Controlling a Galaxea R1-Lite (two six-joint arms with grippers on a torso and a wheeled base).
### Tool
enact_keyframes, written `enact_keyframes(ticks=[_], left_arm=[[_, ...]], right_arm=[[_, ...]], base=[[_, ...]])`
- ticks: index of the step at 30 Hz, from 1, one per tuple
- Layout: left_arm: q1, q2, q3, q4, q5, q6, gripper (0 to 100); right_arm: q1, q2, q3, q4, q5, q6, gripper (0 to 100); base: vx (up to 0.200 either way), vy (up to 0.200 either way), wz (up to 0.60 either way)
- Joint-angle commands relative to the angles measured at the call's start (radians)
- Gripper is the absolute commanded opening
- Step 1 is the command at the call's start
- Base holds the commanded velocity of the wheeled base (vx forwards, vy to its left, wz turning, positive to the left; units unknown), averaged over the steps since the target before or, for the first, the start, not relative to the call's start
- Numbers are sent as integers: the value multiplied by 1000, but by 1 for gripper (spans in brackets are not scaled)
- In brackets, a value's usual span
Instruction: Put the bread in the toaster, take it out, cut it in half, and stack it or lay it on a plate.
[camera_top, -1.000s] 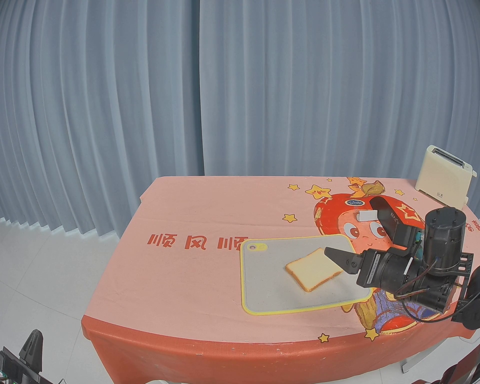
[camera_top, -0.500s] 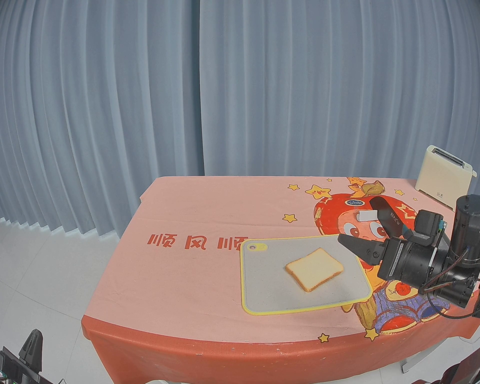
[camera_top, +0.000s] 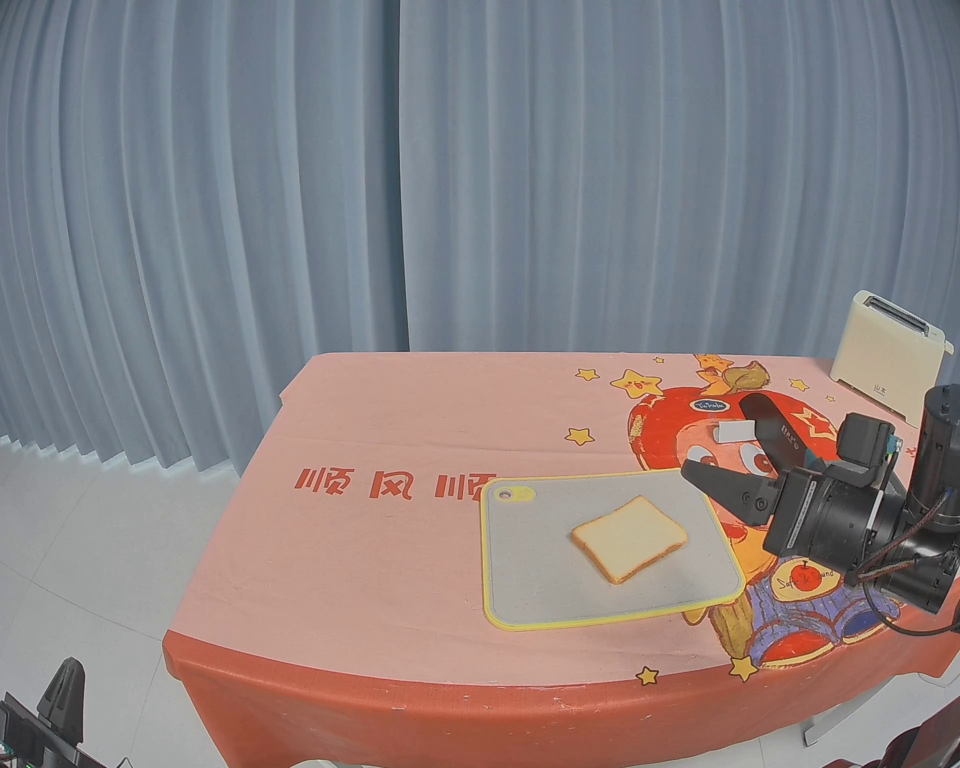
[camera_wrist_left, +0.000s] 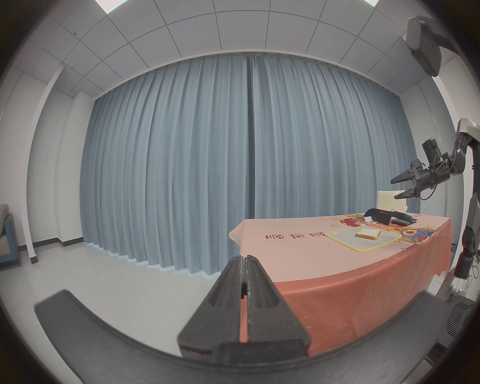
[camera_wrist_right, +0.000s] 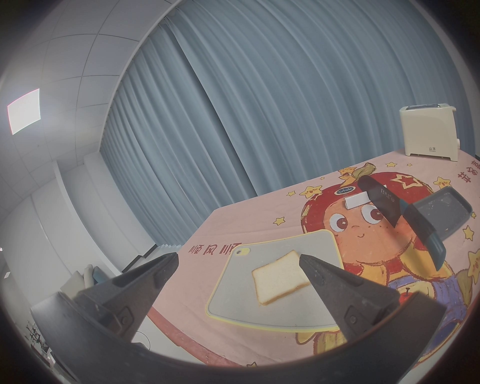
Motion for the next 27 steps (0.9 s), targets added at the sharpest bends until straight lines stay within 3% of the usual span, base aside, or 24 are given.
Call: enact_keyframes(ticks=[1, 17, 27], left_arm=[[0, -11, 18, -1, 0, 0, 0], [0, -11, 18, -1, 0, 0, 0], [0, -11, 18, -1, 0, -2, 0]], right_arm=[[0, 2, -2, -2, -2, -5, 100], [-20, -55, -14, 1, -2, -71, 100], [-35, -52, -12, 1, -2, -74, 100]], base=[[0, 0, 0], [0, 0, 0], [0, 0, 0]])
